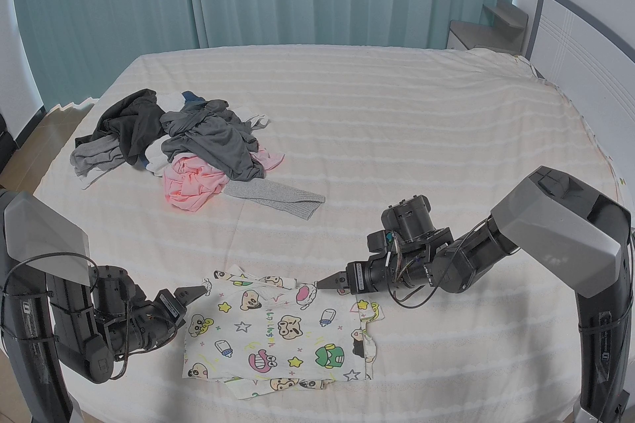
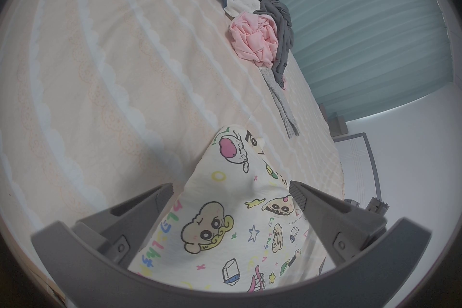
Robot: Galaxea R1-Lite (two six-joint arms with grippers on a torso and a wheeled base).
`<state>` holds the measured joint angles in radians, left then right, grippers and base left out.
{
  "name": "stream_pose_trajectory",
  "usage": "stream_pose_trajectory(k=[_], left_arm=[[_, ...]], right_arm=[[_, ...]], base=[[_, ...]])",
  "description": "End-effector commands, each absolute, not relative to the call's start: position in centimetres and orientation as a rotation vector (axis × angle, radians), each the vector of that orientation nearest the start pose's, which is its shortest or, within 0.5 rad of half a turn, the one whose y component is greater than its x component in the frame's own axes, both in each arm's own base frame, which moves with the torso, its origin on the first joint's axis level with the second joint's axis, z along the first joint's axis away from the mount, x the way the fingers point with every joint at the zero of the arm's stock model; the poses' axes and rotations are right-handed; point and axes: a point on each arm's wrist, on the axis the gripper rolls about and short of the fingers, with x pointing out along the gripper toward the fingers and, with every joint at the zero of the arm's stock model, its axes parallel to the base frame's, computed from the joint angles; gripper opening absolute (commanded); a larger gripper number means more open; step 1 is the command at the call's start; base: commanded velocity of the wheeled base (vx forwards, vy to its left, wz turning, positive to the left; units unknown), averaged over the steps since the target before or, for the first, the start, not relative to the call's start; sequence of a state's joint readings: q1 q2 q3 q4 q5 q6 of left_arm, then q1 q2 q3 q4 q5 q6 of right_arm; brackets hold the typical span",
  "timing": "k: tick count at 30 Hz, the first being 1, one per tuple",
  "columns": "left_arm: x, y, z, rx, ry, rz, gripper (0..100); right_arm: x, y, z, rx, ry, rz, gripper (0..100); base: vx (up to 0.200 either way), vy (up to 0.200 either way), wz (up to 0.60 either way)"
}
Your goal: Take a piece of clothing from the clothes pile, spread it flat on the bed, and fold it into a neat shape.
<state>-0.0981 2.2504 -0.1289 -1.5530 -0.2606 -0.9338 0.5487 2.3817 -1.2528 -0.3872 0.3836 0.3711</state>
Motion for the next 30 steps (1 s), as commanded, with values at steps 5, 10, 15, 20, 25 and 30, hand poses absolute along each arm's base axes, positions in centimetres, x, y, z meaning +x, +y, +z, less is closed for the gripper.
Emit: stream_pose_trajectory(k=[5, 10, 15, 20, 25, 30], left_arm=[[24.6, -3.0, -0.9, -0.945, 0.679, -0.065, 100], [24.6, -3.0, -0.9, -0.945, 0.68, -0.064, 100], [24.6, -3.0, -0.9, -0.945, 0.68, -0.064, 100], [24.6, -3.0, -0.9, -0.945, 0.682, -0.063, 100], [24.6, -3.0, -1.0, -0.945, 0.683, -0.063, 100], [24.6, -3.0, -0.9, -0.945, 0.682, -0.063, 100]], right_arm=[[36.7, 23.0, 1.8, 0.269, 0.909, 0.728, 0], [36.7, 22.2, 2.5, 0.275, 0.9, 0.717, 0], [36.7, 21.3, 2.7, 0.282, 0.894, 0.696, 0], [37.0, 20.7, 2.5, 0.279, 0.891, 0.662, 0], [37.1, 20.6, 2.2, 0.28, 0.896, 0.657, 0], [37.1, 20.5, 1.7, 0.279, 0.91, 0.647, 0]], base=[[0.0, 0.0, 0.0], [0.0, 0.0, 0.0], [0.0, 0.0, 0.0], [0.0, 0.0, 0.0], [0.0, 0.0, 0.0], [0.0, 0.0, 0.0]])
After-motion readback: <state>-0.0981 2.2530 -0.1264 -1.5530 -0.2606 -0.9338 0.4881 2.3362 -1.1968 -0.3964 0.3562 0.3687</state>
